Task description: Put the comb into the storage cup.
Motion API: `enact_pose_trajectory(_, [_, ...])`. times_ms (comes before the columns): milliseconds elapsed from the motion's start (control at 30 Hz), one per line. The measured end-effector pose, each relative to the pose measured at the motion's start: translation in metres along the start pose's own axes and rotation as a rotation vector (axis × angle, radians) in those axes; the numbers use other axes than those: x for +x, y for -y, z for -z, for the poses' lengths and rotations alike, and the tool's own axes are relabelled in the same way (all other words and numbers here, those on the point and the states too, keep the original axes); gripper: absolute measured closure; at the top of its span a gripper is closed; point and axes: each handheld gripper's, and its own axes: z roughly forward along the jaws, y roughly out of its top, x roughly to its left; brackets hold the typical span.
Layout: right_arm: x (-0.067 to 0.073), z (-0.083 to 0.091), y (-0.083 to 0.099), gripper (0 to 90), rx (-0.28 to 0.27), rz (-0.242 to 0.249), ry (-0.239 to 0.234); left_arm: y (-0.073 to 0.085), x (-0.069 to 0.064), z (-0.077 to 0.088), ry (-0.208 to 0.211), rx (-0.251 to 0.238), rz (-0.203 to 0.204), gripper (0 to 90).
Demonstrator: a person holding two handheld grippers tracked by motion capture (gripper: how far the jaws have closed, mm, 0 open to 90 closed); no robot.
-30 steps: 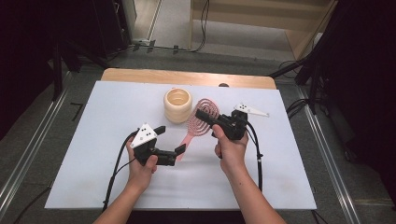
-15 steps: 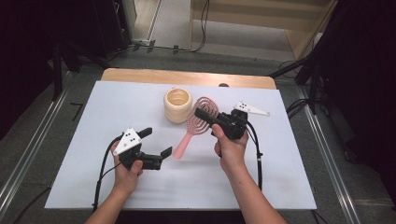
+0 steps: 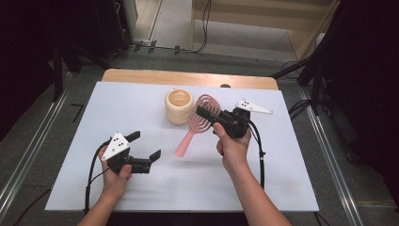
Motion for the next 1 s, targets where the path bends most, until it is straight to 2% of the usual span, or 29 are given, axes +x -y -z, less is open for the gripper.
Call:
enact_pose_trajectory(333, [0.002,-0.003,-0.008,62.1,-0.002,0.029,-0.001,0.008,0.013,0.018,-0.033,-0.005,-0.003,0.0])
enact_pose_trajectory(567, [0.004,-0.004,-0.014,62.2,-0.010,0.042,-0.001,0.015,0.025,0.033,-0.055,-0.016,0.018,0.0])
enact_pose_trajectory(1000, [0.003,-0.005,-0.021,62.2,-0.021,0.059,0.001,0.024,0.039,0.054,-0.091,-0.025,0.022,0.0])
